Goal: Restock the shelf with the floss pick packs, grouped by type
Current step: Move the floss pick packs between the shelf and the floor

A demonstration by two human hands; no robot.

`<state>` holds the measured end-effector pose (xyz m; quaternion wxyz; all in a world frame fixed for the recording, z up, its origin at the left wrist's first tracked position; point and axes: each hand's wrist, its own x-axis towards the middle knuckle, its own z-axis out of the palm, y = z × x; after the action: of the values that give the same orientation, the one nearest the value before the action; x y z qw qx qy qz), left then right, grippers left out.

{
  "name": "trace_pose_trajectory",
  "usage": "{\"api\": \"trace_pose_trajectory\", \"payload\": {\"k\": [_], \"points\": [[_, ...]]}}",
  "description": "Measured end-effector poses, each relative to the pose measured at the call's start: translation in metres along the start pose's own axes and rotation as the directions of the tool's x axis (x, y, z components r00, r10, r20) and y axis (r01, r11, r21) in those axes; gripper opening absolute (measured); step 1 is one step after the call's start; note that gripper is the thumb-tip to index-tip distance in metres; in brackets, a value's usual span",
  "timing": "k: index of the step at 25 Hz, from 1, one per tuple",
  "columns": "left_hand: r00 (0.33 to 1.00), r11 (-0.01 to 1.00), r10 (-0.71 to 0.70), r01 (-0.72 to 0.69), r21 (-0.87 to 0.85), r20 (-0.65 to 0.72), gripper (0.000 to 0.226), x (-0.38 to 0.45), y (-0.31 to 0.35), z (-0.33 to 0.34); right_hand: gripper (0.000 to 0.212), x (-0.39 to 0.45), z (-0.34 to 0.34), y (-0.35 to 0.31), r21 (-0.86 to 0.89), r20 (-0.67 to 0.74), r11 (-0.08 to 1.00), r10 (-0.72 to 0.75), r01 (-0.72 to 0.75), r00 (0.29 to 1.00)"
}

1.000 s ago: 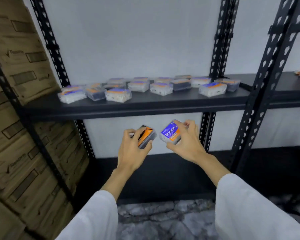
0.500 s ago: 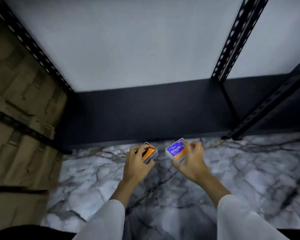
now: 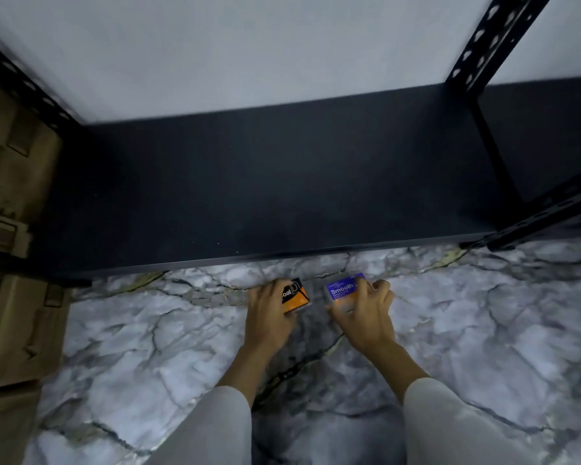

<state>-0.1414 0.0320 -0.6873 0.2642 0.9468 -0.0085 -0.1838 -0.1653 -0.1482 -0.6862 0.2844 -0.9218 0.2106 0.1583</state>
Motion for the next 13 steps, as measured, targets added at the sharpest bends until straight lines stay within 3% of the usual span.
{"api": "trace_pose_trajectory", "payload": {"k": [8,13], "points": [[0.998,1.000,0.016,-0.015,-0.026,0.058,0.059,0.007,-0.009,0.007,0.080,0.005,0.011,0.012,0.022,0.071,1.000,-0.011,0.010,0.997],[0.994,1.000,-0.018,0.019,-0.003,0.106,0.059,-0.002,-0.007,-0.010,0.065,0.003,0.003,0.008,0.067,0.127,0.998,-0.011,0.002,0.992]]}}
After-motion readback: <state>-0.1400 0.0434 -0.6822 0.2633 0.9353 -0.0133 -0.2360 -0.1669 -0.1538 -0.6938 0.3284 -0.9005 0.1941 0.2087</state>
